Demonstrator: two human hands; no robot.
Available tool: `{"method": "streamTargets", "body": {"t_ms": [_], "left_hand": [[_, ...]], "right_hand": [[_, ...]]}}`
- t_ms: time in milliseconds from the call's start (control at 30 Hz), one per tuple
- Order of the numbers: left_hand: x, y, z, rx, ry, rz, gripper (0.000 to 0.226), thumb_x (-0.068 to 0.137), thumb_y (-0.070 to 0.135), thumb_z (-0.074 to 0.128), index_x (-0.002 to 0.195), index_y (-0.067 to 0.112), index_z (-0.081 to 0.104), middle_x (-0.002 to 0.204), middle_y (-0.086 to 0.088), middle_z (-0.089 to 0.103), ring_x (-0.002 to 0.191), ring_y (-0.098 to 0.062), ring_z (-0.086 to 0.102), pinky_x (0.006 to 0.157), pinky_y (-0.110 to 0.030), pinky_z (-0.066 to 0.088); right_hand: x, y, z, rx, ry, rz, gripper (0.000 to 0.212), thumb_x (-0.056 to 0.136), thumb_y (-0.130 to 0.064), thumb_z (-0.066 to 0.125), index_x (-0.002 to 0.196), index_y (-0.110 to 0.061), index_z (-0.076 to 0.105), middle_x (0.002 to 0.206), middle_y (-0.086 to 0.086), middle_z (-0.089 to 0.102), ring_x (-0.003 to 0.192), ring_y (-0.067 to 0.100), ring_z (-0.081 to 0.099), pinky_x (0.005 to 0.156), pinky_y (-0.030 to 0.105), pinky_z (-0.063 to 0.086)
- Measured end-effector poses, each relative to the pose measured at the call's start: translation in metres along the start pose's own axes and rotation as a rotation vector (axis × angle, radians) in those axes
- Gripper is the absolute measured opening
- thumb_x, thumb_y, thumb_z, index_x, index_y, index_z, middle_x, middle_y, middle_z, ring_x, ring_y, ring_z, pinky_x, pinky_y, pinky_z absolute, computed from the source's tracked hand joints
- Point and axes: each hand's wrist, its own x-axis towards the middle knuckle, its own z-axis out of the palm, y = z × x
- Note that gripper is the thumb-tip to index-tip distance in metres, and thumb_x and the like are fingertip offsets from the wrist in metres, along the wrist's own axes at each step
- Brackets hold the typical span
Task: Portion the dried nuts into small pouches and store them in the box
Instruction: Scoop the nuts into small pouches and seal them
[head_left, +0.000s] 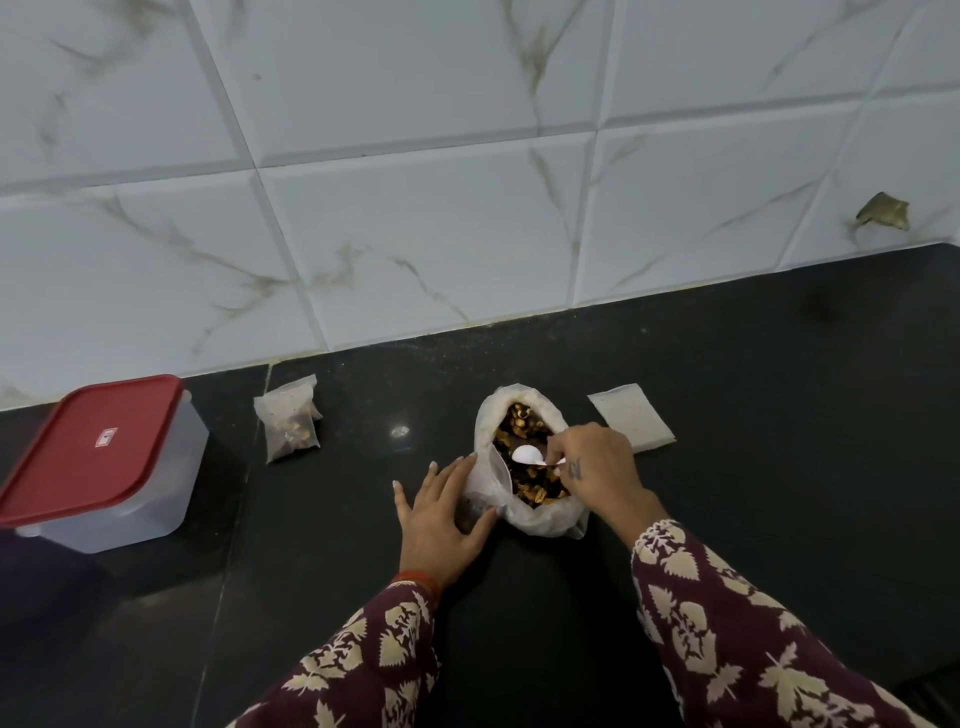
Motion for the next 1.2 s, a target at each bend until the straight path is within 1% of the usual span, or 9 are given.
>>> {"method": "streamTargets", "body": {"t_ms": [100,233,400,633,733,867,933,1100,1200], "left_hand": [[0.001,0.0,0.0,0.003,-0.006,0.005,0.077,0.074,0.074,0.036,0.143,0.04,0.027,0.147,0.013,0.038,0.143,-0.016,0.022,0.113,-0.051,-0.015],[0.001,0.001,0.0,0.004,-0.017,0.001,0.08,0.073,0.076,0.036,0.144,0.039,0.027,0.147,0.011,0.039,0.143,-0.017,0.022,0.113,-0.05,-0.017],[0.001,0.001,-0.001,0.019,-0.04,-0.001,0.082,0.072,0.078,0.035,0.144,0.041,0.023,0.147,0.01,0.039,0.144,-0.016,0.021,0.113,-0.051,-0.016],[0.002,0.0,0.002,0.037,-0.048,-0.002,0.085,0.071,0.08,0.037,0.145,0.042,0.022,0.145,0.012,0.041,0.144,-0.015,0.019,0.113,-0.05,-0.017],[0.002,0.001,0.001,0.043,-0.053,-0.005,0.085,0.07,0.081,0.037,0.144,0.043,0.021,0.145,0.013,0.041,0.144,-0.015,0.019,0.112,-0.05,-0.018],[0.003,0.001,0.001,0.061,-0.081,-0.006,0.085,0.068,0.082,0.035,0.143,0.046,0.018,0.146,0.013,0.039,0.145,-0.015,0.017,0.112,-0.051,-0.019],[0.003,0.001,0.001,0.048,-0.08,-0.007,0.084,0.069,0.082,0.037,0.143,0.047,0.017,0.146,0.014,0.04,0.145,-0.015,0.017,0.112,-0.051,-0.019],[0.003,0.002,0.001,0.057,-0.076,-0.005,0.085,0.069,0.082,0.036,0.144,0.045,0.019,0.146,0.015,0.04,0.145,-0.015,0.017,0.111,-0.05,-0.02],[0.003,0.002,0.001,0.065,-0.082,-0.01,0.085,0.069,0.083,0.035,0.144,0.045,0.018,0.145,0.014,0.04,0.145,-0.015,0.017,0.112,-0.052,-0.019]], "right_hand": [[-0.003,0.011,-0.014,0.016,0.017,0.035,0.018,0.089,-0.019,0.061,0.099,-0.03,0.072,0.098,-0.005,0.068,0.087,0.013,0.062,0.071,0.021,0.042],[-0.009,0.018,-0.015,0.048,0.155,0.079,0.019,0.091,-0.021,0.059,0.104,-0.028,0.071,0.093,-0.004,0.07,0.085,0.012,0.063,0.067,0.019,0.041],[-0.014,0.007,-0.004,-0.041,0.004,0.051,0.021,0.091,-0.025,0.059,0.109,-0.03,0.068,0.102,-0.004,0.067,0.09,0.013,0.062,0.075,0.023,0.047],[-0.008,0.002,-0.013,-0.022,-0.028,0.107,0.016,0.09,-0.028,0.059,0.1,-0.026,0.072,0.095,-0.004,0.069,0.086,0.014,0.063,0.071,0.024,0.048],[-0.005,0.0,-0.009,0.067,-0.049,0.136,0.018,0.09,-0.028,0.057,0.095,-0.022,0.074,0.09,-0.004,0.071,0.082,0.013,0.065,0.073,0.026,0.053],[0.002,0.009,-0.02,0.257,-0.182,0.243,0.015,0.085,-0.019,0.06,0.081,-0.017,0.075,0.079,0.0,0.073,0.07,0.014,0.068,0.073,0.031,0.056],[0.003,0.01,-0.025,0.204,-0.179,0.238,0.013,0.085,-0.022,0.062,0.084,-0.019,0.075,0.081,-0.001,0.072,0.074,0.014,0.067,0.073,0.03,0.055],[-0.01,-0.014,-0.029,-0.143,-0.061,0.071,0.014,0.09,-0.027,0.059,0.099,-0.023,0.07,0.092,-0.002,0.068,0.083,0.015,0.063,0.07,0.024,0.047],[-0.013,-0.019,-0.024,-0.134,-0.083,0.053,0.013,0.091,-0.026,0.057,0.094,-0.021,0.069,0.082,-0.001,0.065,0.077,0.015,0.061,0.065,0.025,0.045]]}}
